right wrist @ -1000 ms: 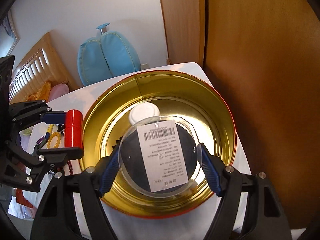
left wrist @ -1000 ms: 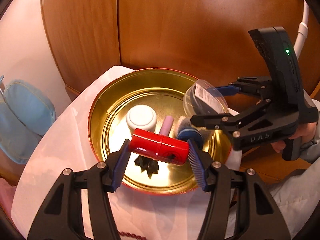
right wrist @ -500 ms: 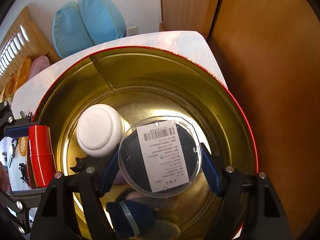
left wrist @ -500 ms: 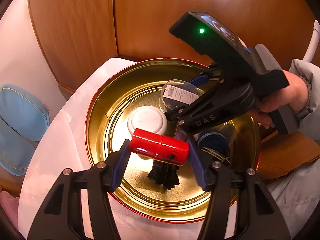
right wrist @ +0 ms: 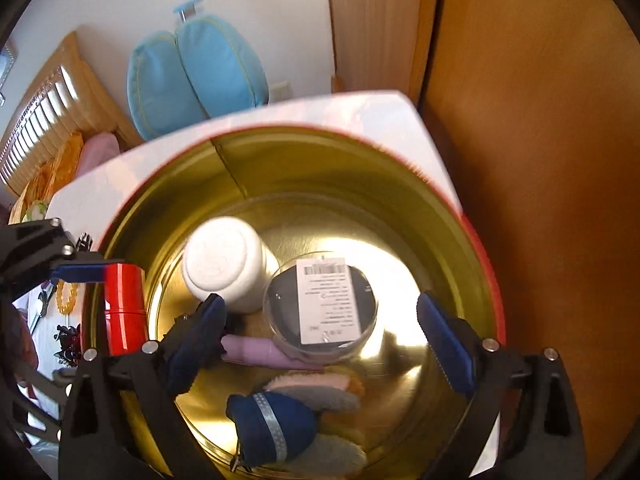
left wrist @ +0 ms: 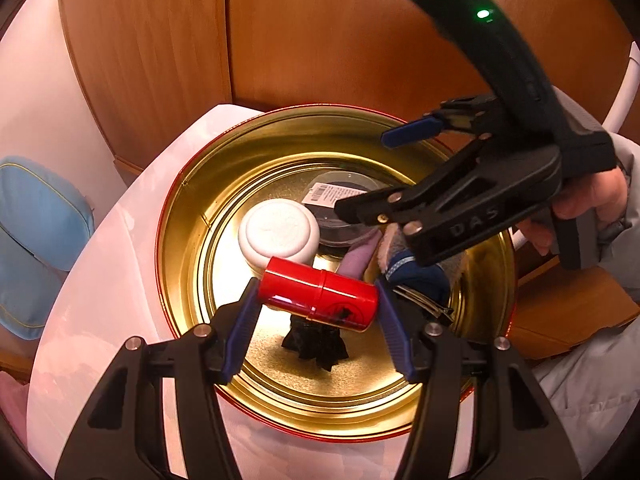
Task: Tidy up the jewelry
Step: 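Place the clear watch box and red lipstick tube into the red tin, then move the left tool to the green-strap watch and close on its face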
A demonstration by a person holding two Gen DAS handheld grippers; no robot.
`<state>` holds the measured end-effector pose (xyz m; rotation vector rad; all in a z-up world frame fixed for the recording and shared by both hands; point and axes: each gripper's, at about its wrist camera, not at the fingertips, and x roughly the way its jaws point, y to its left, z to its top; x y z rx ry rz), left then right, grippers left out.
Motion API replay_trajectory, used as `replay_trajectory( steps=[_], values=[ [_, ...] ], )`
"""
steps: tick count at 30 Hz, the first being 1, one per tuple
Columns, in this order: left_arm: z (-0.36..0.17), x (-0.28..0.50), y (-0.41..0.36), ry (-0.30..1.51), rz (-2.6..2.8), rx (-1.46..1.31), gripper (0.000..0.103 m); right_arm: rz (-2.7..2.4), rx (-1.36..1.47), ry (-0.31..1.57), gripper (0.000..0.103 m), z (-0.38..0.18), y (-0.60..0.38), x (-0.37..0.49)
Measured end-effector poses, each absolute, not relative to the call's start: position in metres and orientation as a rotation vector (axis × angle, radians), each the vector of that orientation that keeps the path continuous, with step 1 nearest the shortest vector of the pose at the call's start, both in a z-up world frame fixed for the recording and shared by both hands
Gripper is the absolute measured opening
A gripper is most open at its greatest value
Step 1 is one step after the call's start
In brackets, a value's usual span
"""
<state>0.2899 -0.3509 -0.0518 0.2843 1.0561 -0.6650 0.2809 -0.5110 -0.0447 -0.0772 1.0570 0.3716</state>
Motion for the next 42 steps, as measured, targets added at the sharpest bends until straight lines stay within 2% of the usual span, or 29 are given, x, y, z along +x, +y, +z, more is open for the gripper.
replay_trajectory(
  steps=[7, 12, 17, 30, 36, 38, 42],
  values=[
    [-0.07, 0.307, -0.367, 1.154, -0.681, 0.27, 0.057, 0.301, 0.081, 0.958, 0.097, -0.015, -0.562, 0.236],
    [-0.095, 0.348, -0.368, 1.261, -0.576, 0.215, 0.057, 0.262, 0.118, 0.937, 0.097, -0.005, -0.578, 0.219],
    [-0.103, 0.379, -0.383, 1.252, -0.507, 0.267, 0.057, 0.22, 0.142, 0.937, 0.097, -0.004, -0.59, 0.205],
    [-0.122, 0.362, -0.385, 1.294, -0.487, 0.306, 0.057, 0.213, 0.152, 0.959, 0.097, -0.014, -0.584, 0.188],
    [-0.126, 0.36, -0.384, 1.306, -0.489, 0.306, 0.069, 0.219, 0.139, 0.974, 0.097, -0.017, -0.577, 0.185],
    [-0.124, 0.354, -0.382, 1.315, -0.515, 0.285, 0.078, 0.223, 0.137, 0.973, 0.097, -0.016, -0.575, 0.183],
    [-0.109, 0.334, -0.378, 1.252, -0.539, 0.27, 0.079, 0.244, 0.121, 0.963, 0.097, -0.011, -0.572, 0.178]
  ],
)
